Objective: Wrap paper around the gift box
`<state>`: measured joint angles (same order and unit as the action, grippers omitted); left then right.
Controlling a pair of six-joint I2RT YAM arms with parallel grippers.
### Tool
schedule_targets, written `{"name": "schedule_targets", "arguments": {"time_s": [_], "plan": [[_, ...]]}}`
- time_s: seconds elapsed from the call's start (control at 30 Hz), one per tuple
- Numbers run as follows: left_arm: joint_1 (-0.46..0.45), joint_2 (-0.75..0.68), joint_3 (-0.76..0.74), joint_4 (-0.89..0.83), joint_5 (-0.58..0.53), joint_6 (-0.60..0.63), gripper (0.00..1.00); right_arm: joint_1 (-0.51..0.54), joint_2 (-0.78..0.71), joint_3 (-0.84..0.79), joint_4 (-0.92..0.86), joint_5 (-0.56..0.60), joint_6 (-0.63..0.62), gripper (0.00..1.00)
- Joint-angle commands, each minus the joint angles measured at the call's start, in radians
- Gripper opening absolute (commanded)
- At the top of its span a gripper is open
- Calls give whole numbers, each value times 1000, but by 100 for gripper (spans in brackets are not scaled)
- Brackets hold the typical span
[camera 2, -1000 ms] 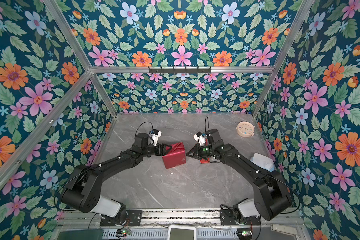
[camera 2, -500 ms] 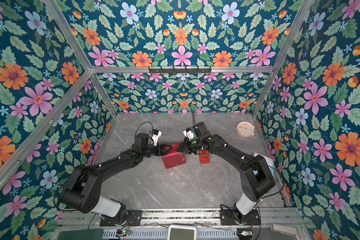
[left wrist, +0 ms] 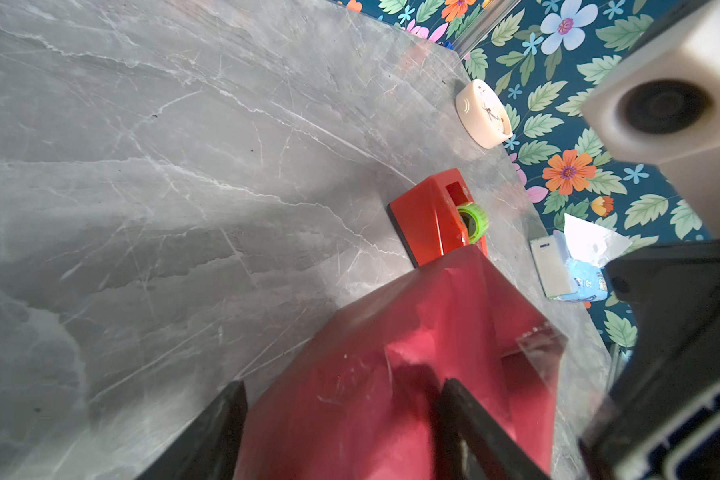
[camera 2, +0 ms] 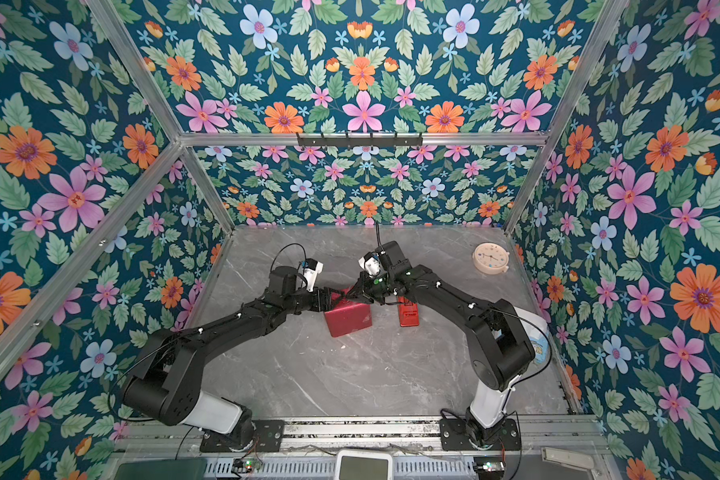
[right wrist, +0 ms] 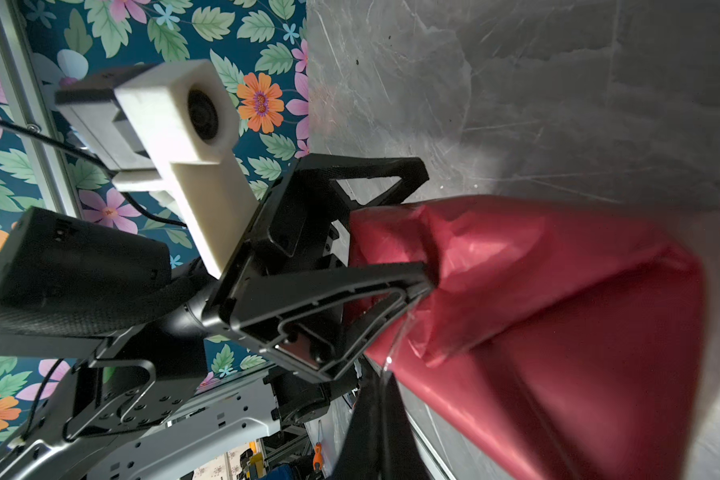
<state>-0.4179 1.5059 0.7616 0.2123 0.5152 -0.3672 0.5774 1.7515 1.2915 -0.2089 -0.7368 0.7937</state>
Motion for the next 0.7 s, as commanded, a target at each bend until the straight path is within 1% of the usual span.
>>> {"name": "schedule_targets", "arguments": {"time_s": [0.0,0.1,0.4,0.67], "plan": [[1,9,-8,-149,-70,20,75,9,9,-12,85,13,17,0],[1,10,-6,-149,-69,19,75,9,26,2,41,27,9,0],[1,12,-9,-147,-70,20,75,9,30,6,-3,-24,29,0],[0,12,-10,-145,-70,19,75,1,54,11,3,-114,143,0]]}}
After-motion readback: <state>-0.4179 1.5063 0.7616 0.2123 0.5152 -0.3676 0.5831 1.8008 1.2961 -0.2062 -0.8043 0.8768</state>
